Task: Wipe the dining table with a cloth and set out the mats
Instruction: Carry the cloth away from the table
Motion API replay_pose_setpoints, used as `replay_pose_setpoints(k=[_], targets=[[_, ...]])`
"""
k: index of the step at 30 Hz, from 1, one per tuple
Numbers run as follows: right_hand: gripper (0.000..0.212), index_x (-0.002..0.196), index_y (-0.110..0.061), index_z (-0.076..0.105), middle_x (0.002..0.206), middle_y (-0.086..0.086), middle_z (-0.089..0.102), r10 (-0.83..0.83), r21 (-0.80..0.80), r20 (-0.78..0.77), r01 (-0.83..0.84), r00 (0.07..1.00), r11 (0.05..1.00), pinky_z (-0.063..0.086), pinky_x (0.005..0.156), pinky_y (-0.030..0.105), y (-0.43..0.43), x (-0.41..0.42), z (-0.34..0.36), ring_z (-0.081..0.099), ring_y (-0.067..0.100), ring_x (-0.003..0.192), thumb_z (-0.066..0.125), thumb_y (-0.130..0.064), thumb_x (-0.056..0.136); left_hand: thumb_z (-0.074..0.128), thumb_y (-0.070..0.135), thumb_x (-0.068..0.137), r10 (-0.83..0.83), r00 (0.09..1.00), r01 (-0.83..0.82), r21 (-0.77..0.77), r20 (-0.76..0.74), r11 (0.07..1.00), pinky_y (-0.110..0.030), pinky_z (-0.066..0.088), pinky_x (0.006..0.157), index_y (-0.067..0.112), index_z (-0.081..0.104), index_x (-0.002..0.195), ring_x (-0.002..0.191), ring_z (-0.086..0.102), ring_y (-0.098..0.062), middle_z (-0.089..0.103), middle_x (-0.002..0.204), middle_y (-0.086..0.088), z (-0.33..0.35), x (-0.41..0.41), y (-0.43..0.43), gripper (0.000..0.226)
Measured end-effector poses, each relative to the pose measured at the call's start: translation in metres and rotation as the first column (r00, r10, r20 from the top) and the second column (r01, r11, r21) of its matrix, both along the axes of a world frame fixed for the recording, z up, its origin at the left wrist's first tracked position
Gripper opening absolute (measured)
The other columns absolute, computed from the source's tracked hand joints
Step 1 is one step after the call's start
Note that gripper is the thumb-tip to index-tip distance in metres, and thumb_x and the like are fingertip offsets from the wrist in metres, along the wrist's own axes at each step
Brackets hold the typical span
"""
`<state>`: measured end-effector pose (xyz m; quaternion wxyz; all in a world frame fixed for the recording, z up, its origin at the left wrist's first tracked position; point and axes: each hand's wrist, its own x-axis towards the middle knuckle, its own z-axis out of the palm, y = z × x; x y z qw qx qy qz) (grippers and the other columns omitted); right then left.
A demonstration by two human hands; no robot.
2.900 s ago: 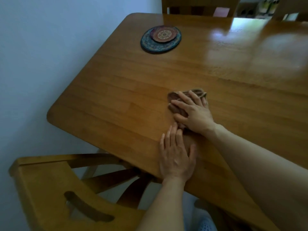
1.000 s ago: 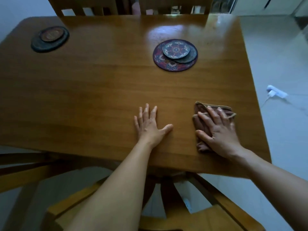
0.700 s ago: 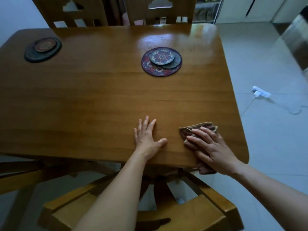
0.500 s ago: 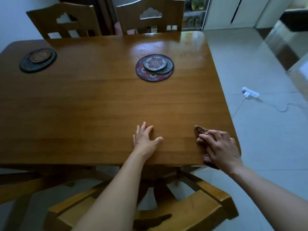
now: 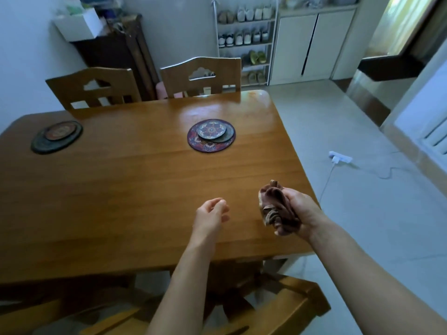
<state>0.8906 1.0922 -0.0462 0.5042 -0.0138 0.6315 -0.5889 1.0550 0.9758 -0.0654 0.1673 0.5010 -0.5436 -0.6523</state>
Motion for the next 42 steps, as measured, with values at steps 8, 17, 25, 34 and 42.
replay_pose_setpoints(k=[8, 17, 25, 34, 42], targets=[[0.02, 0.101, -0.014, 0.056, 0.074, 0.012, 0.047, 0.034, -0.119, 0.077, -0.024, 0.996, 0.993, 0.042, 0.038, 0.028, -0.002, -0.046, 0.041, 0.044, 0.022, 0.045, 0.047, -0.031, 0.095, 0.052, 0.028, 0.1, 0.04, 0.981, -0.05, -0.048, -0.189, 0.998, -0.036, 0.051, 0.086, 0.018, 0.062, 0.116, 0.095, 0.07, -0.018, 0.074, 0.101, 0.0, 0.042, -0.069, 0.008, 0.022], [0.038, 0.068, -0.018, 0.044, 0.064, 0.002, 0.036, 0.224, -0.251, 0.228, -0.165, 0.948, 0.954, 0.037, 0.038, 0.019, 0.007, -0.217, 0.052, 0.038, 0.016, 0.037, 0.039, -0.041, 0.098, 0.049, 0.027, 0.101, 0.17, 0.953, -0.177, -0.004, -0.251, 0.984, -0.038, 0.05, 0.086, 0.016, 0.063, 0.113, 0.093, 0.07, -0.019, 0.075, 0.099, -0.001, 0.053, -0.24, 0.019, 0.022], [0.028, 0.077, -0.017, 0.051, 0.072, 0.005, 0.046, 0.197, -0.203, 0.119, -0.17, 0.973, 0.964, 0.042, 0.037, 0.021, 0.045, -0.38, 0.075, 0.045, 0.018, 0.052, 0.04, -0.032, 0.098, 0.051, 0.024, 0.1, 0.323, 0.885, -0.271, 0.195, -0.335, 0.943, -0.035, 0.052, 0.074, 0.015, 0.064, 0.101, 0.085, 0.072, -0.019, 0.076, 0.089, -0.001, 0.065, -0.413, 0.059, 0.016], [0.03, 0.079, -0.025, 0.011, 0.073, -0.004, 0.01, 0.369, -0.375, 0.235, -0.266, 0.899, 0.888, 0.028, 0.042, 0.012, 0.025, -0.492, 0.09, 0.026, 0.012, 0.041, 0.033, -0.034, 0.097, 0.048, 0.029, 0.102, 0.32, 0.89, -0.32, 0.053, -0.324, 0.946, -0.037, 0.055, 0.083, 0.017, 0.064, 0.103, 0.093, 0.071, -0.022, 0.075, 0.098, -0.003, 0.098, -0.495, 0.037, 0.02], [0.03, 0.079, -0.024, 0.011, 0.073, -0.003, 0.01, 0.41, -0.413, 0.161, -0.316, 0.898, 0.854, 0.022, 0.04, 0.012, -0.069, -0.576, 0.097, 0.021, 0.014, 0.043, 0.034, -0.034, 0.096, 0.043, 0.032, 0.104, 0.326, 0.858, -0.333, 0.054, -0.398, 0.941, -0.036, 0.055, 0.082, 0.016, 0.064, 0.11, 0.097, 0.071, -0.022, 0.075, 0.104, -0.004, 0.108, -0.564, -0.047, 0.027]])
